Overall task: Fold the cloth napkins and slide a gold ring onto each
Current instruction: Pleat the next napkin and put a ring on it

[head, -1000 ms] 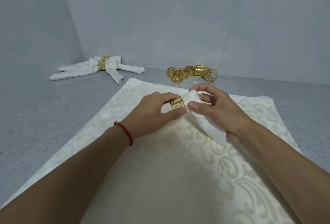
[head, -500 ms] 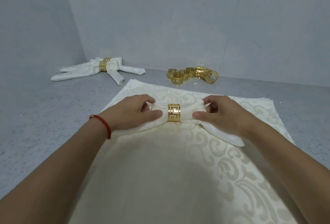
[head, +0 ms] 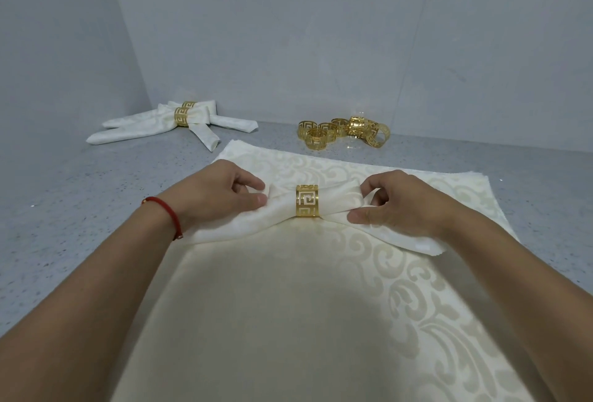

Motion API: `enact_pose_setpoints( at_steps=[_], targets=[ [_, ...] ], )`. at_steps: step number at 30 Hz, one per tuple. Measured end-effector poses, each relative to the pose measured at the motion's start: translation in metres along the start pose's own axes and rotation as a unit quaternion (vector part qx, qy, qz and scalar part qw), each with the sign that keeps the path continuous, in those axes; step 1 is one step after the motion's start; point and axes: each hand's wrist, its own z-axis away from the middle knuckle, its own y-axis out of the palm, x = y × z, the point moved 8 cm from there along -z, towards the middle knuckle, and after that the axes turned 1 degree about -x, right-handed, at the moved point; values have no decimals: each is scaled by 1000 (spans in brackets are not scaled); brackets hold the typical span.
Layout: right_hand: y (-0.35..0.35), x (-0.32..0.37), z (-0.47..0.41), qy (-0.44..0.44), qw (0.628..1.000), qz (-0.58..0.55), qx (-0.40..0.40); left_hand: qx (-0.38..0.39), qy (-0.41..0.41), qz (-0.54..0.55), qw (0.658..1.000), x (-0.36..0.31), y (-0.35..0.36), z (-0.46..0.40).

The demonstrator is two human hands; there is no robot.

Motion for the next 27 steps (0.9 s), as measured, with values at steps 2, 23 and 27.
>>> enact_pose_setpoints(
  at_steps=[2, 23, 27],
  targets=[
    [-2, -2, 2, 6, 1000, -9, 15, 23, -3, 14, 1000, 1, 2, 2],
    [27, 72, 15, -248, 942, 190, -121, -56, 54, -29, 997, -17, 20, 0],
    [23, 63, 14, -237, 961, 100, -98, -52, 45, -3, 998, -16, 20, -2]
  ],
)
